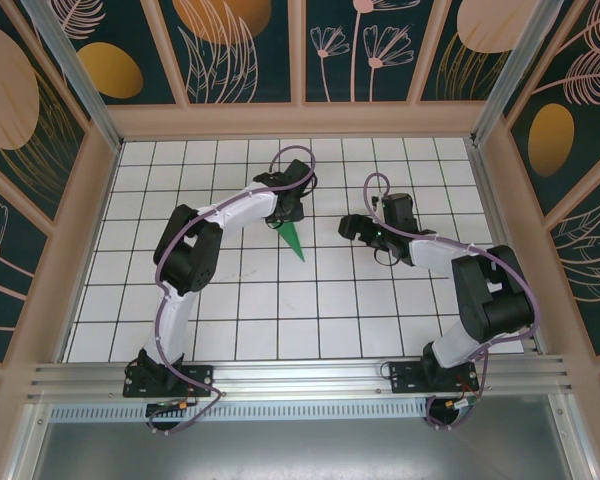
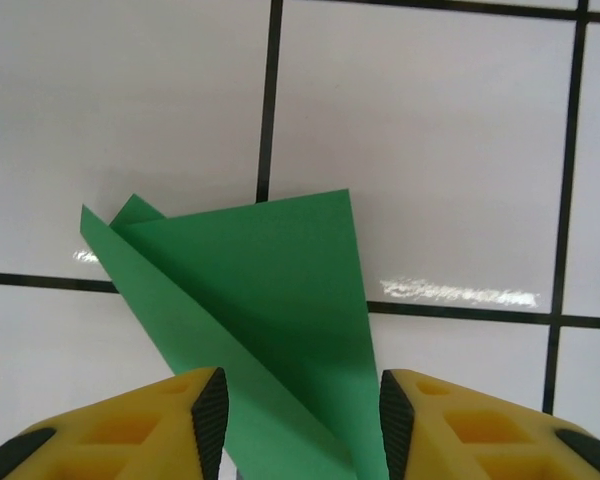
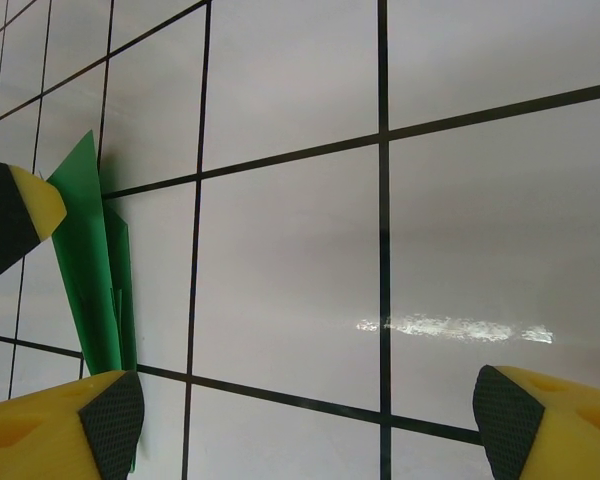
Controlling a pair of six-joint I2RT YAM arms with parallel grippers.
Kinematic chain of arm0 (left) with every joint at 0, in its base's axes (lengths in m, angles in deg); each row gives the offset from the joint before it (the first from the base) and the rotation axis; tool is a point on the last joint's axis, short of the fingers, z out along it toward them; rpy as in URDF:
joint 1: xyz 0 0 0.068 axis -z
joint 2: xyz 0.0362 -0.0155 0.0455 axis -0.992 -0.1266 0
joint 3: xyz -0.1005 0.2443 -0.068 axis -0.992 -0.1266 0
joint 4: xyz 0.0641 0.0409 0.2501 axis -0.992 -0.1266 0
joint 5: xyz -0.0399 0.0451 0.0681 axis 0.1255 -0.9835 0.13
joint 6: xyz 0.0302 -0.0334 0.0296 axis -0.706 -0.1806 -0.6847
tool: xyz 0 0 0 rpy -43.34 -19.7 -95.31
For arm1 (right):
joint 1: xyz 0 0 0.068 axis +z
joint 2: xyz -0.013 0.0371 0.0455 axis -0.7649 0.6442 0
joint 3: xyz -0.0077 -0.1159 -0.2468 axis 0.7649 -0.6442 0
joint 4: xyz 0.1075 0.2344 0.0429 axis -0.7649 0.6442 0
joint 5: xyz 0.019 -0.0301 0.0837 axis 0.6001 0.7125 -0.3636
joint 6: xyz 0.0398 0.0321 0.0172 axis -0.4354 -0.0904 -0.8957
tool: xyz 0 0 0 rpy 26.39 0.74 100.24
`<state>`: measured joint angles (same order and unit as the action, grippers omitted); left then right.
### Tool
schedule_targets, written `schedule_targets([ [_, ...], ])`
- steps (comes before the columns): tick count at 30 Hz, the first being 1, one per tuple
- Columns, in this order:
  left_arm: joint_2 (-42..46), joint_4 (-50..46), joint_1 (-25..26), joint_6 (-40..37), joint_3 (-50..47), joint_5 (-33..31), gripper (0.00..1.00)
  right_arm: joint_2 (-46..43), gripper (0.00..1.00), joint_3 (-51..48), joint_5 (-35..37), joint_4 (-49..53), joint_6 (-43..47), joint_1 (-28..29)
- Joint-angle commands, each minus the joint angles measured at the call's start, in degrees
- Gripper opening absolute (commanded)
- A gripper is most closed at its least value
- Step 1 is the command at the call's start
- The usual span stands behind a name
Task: Fold a paper plane with a square sheet of paper (pick it up from the middle)
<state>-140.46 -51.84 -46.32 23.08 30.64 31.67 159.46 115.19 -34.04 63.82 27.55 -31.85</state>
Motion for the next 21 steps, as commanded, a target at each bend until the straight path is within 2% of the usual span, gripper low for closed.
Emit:
schedule_targets([
  [1, -0.3, -3.3, 0.3, -0.8, 0.5, -1.2, 0.45, 0.6, 0.88, 1.6, -1.3, -0.1, -0.2, -0.1],
  [6, 2.4, -1.7, 0.9, 0.3, -2.5, -1.6, 0.43, 0.8, 0.87, 1.7, -1.3, 0.3, -0.5, -0.1],
  [15, 5.3, 2.2, 1.0, 3.0, -7.3, -1.1, 0.33, 1.7, 0.86, 2.3, -1.3, 0.9, -0.9, -0.1],
  [19, 6.6, 3.5, 0.9, 4.3, -8.7, -2.4, 0.24, 2.0, 0.85, 2.5, -1.3, 1.1, -0.9, -0.1],
  [21, 7.1, 4.1, 1.0, 4.7, -9.1, -3.2, 0.15, 2.2, 0.85, 2.5, -1.2, 1.1, -0.9, -0.1],
])
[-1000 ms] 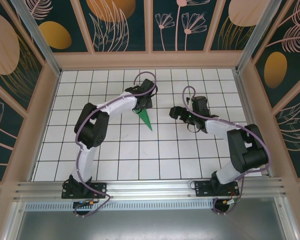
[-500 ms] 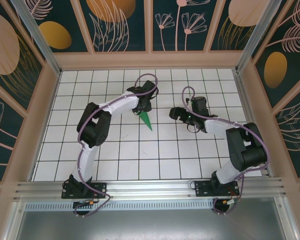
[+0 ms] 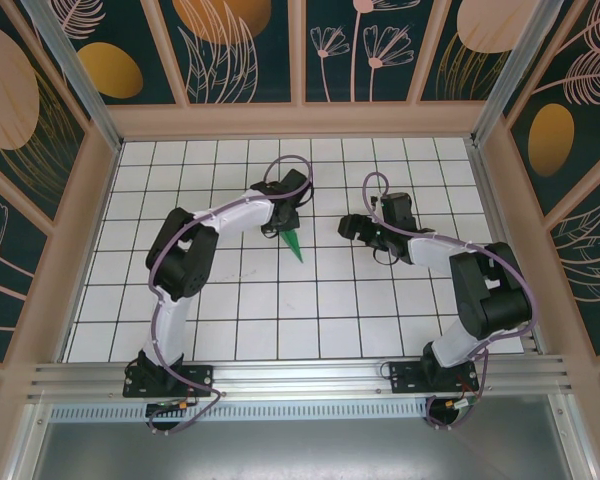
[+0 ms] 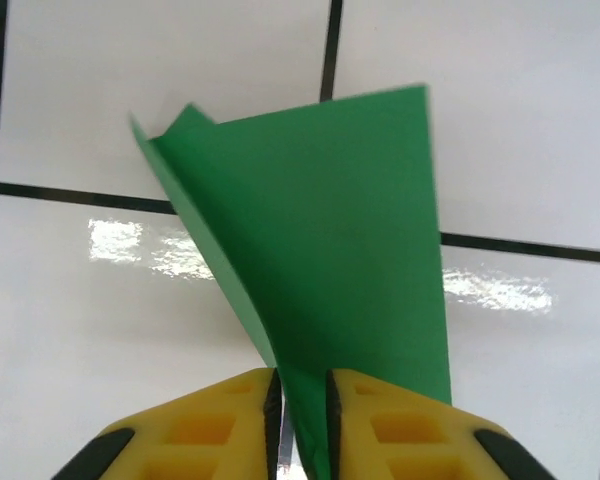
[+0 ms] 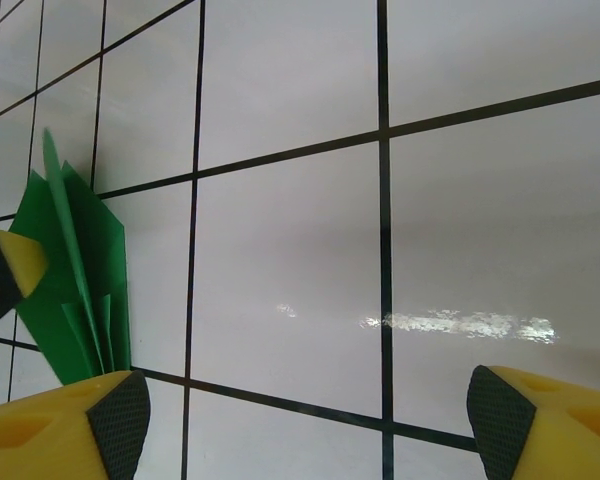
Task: Fold a paper plane with a square sheet of paper (pick it up from the middle)
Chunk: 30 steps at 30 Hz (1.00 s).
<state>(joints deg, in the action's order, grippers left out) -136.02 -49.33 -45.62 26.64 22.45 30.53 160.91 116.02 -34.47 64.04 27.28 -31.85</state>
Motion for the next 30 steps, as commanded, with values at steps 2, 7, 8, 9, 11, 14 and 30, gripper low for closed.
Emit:
schedule_targets([
  [2, 3.7, 2.4, 0.3, 1.3, -1.4, -3.0, 0.06, 0.8, 0.85, 1.7, -0.7, 1.0, -0.6, -0.1],
  [7, 8.4, 6.8, 0.2, 0.8, -3.9, -2.4, 0.00, -0.4, 0.84, 1.0, -1.1, -0.1, -0.6, -0.1],
  [8, 10.2, 9.0, 0.3, 0.5, -5.2, -1.4, 0.00, -0.8, 0.84, 0.8, -1.3, -0.6, -0.5, -0.1],
  [9, 11.8, 10.9, 0.3, 0.0, -6.2, -0.5, 0.00, -1.4, 0.84, 0.5, -1.4, -1.0, -0.5, -0.1],
  [11, 15.5, 17.0, 0.2, -0.8, -9.7, 2.3, 0.00, -3.0, 0.84, -0.1, -1.6, -1.7, -0.3, -0.1],
  [14, 18.9, 25.8, 0.1, -2.4, -14.5, 7.9, 0.00, -5.6, 0.84, -0.5, -1.8, -2.4, -0.1, -0.1],
  [30, 15.9, 58.4, -1.2, 6.2, -32.9, 31.6, 0.00, -9.7, 0.56, 0.8, -7.1, -2.9, -8.4, 4.5],
])
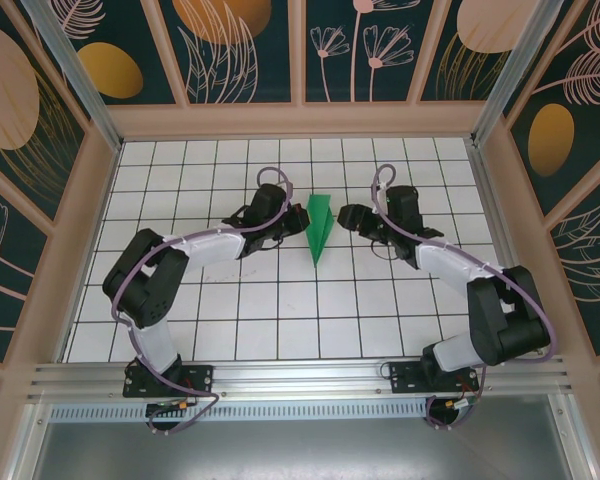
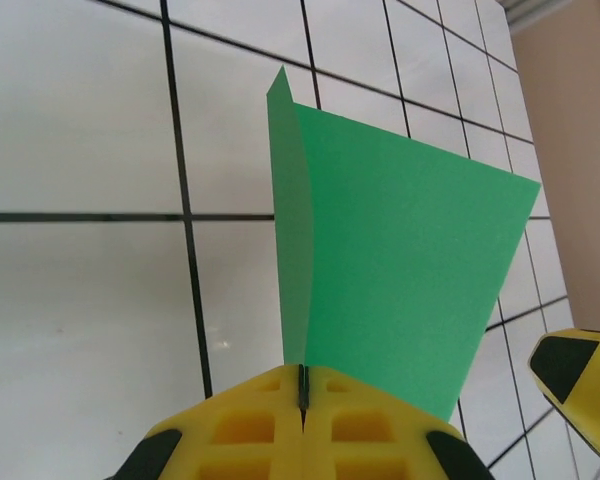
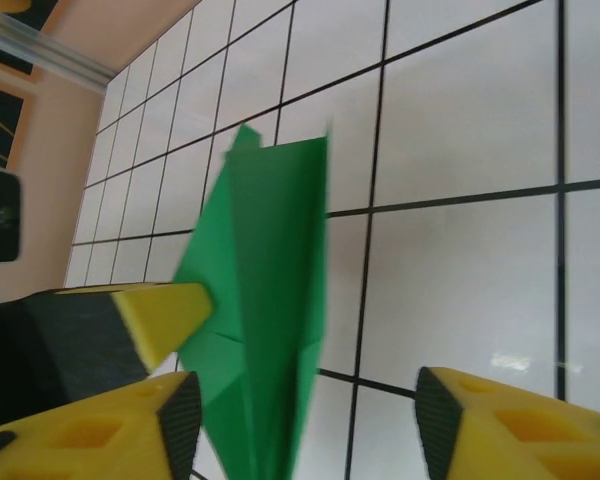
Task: Fold a paper plane with a square sheet of paper (pick it up from the middle)
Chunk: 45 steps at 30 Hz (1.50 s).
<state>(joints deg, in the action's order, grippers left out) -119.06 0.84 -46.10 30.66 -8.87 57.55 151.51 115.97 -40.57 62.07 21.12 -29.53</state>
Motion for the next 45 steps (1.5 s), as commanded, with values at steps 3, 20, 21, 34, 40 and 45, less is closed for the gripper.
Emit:
schedule_targets([
  [3, -1.7, 10.6, -1.3, 3.3, -3.8, 5.4, 0.00, 1.1, 0.43, 1.5, 0.6, -0.7, -3.4, 4.9],
  [20, -5.4, 20.0, -3.0, 7.2, -12.6, 7.8, 0.00, 11.8, 0.39, 6.8, 4.2, 2.7, -5.8, 10.2],
  [21, -5.6, 20.5, -3.2, 7.6, -12.9, 7.9, 0.00, 12.2, 0.39, 7.0, 4.4, 2.9, -5.9, 10.3],
  [34, -6.9, 20.0, -4.5, 8.4, -14.3, 6.3, 0.00, 17.2, 0.42, 7.5, 4.7, 3.4, -5.6, 10.5],
  [40, -7.1, 19.9, -4.7, 8.3, -14.4, 6.6, 0.00, 17.0, 0.43, 8.0, 4.4, 3.0, -5.9, 10.4],
  [45, -7.0, 20.5, -4.7, 8.2, -14.2, 8.1, 0.00, 12.6, 0.46, 7.5, 3.0, 1.4, -5.2, 10.7],
])
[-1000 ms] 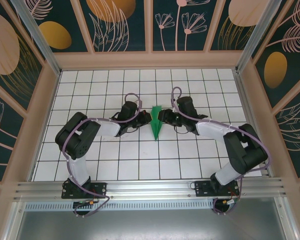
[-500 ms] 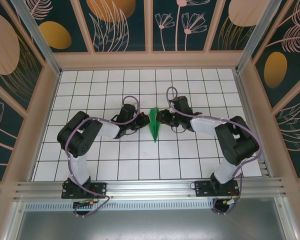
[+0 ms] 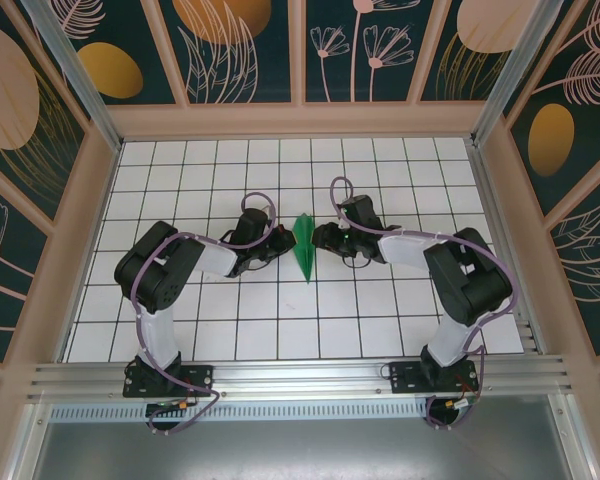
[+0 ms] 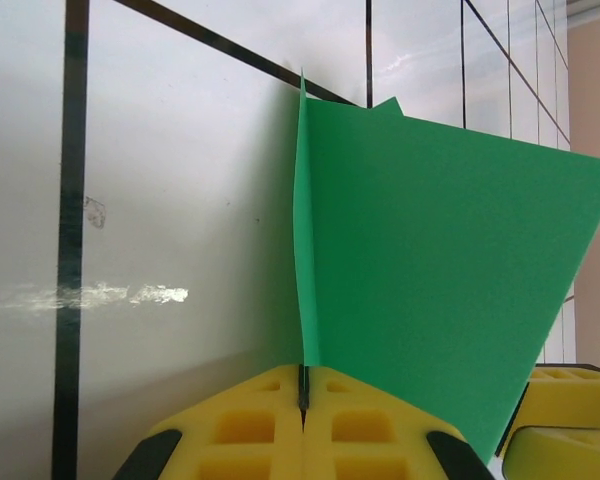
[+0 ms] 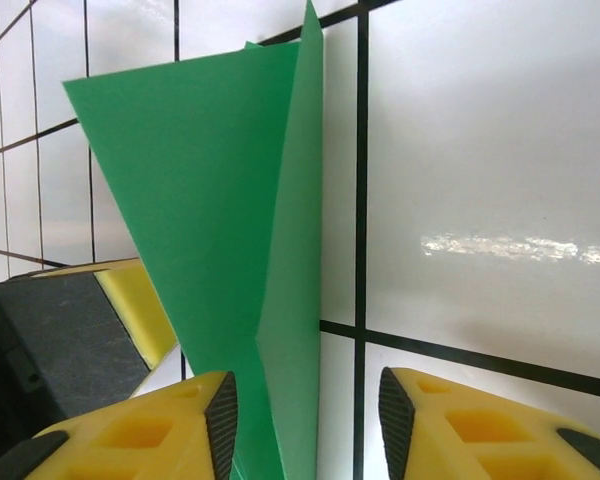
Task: Fold a paper plane with a square sheet of paper (pick it up from the middle)
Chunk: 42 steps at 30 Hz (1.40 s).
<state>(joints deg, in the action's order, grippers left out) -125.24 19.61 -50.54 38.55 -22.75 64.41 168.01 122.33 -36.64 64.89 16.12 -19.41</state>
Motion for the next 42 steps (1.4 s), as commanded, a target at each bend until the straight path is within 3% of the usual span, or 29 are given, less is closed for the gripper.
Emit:
schedule_targets([
  [1, -0.9, 1.7, -0.3, 0.2, -0.2, 1.4, 0.00, -4.8, 0.48, 1.4, -0.9, -1.4, 0.2, 0.5],
  [7, -1.4, 1.7, -0.3, 0.2, 0.0, 1.9, 0.00, -4.0, 0.52, 3.3, -0.9, 0.2, 1.0, 3.5],
  [27, -1.6, 0.3, -0.5, 0.0, 0.0, 0.6, 0.00, 3.4, 0.55, 4.5, 0.7, 3.1, 1.0, 3.6],
  [31, -1.9, 0.4, -0.6, 0.0, -0.4, 0.5, 0.00, 3.0, 0.61, 2.4, -0.9, 1.1, 1.0, 3.6],
  [42, -2.1, 1.2, -0.6, 0.4, -0.6, 1.0, 0.00, 0.5, 0.61, 0.9, -2.3, 3.1, -0.5, 4.5],
])
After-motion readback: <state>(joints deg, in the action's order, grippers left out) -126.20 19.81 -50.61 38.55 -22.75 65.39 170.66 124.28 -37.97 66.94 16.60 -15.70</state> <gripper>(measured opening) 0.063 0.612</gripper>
